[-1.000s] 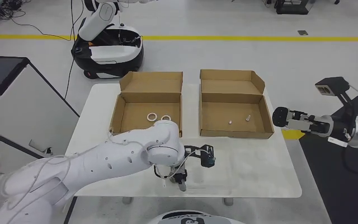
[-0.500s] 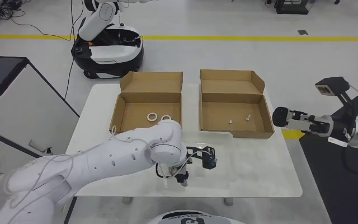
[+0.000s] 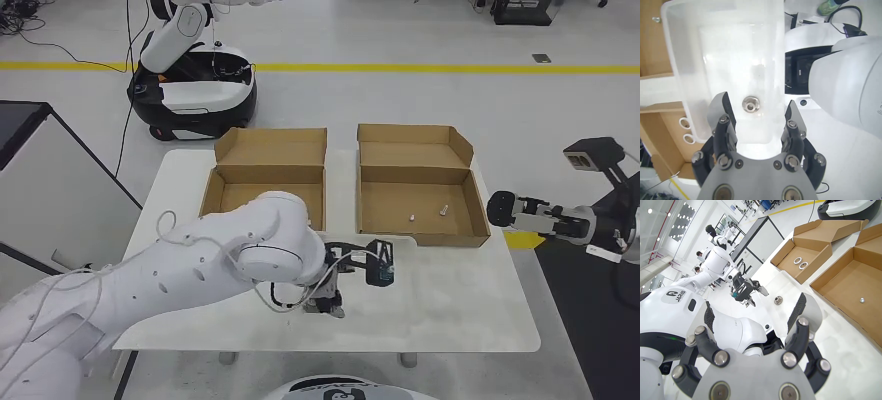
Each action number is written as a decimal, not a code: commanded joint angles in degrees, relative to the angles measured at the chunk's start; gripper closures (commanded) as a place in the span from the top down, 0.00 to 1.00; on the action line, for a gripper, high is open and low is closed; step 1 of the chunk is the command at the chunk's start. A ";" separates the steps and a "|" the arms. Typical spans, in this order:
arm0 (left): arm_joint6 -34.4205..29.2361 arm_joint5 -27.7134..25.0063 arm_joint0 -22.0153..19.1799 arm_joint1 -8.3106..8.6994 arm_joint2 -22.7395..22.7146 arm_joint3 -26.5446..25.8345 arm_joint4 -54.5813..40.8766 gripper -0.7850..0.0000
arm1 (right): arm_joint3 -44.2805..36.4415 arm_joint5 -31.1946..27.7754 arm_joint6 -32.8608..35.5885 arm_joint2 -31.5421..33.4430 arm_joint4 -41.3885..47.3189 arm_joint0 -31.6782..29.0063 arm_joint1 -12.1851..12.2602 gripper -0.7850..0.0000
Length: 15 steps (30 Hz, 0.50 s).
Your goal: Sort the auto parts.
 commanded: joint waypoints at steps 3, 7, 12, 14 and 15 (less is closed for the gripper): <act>-0.21 0.22 -0.45 -0.27 2.11 2.24 3.96 0.75 | 0.00 0.00 0.00 0.00 0.01 0.00 0.00 1.00; 0.33 -0.32 -0.66 -1.05 4.69 5.66 5.85 0.75 | 0.00 0.00 0.00 0.00 0.01 0.00 0.00 1.00; -0.43 0.44 -1.23 -2.04 7.19 7.81 5.48 0.76 | 0.00 0.00 0.00 0.00 0.01 0.00 0.00 1.00; -0.74 0.75 -1.60 -2.27 7.77 8.30 4.26 0.75 | 0.00 0.00 0.00 0.00 0.01 0.00 0.00 1.00; -0.86 0.87 -1.71 -2.35 8.13 8.25 3.61 0.76 | 0.00 0.00 0.00 0.00 0.01 0.00 0.00 1.00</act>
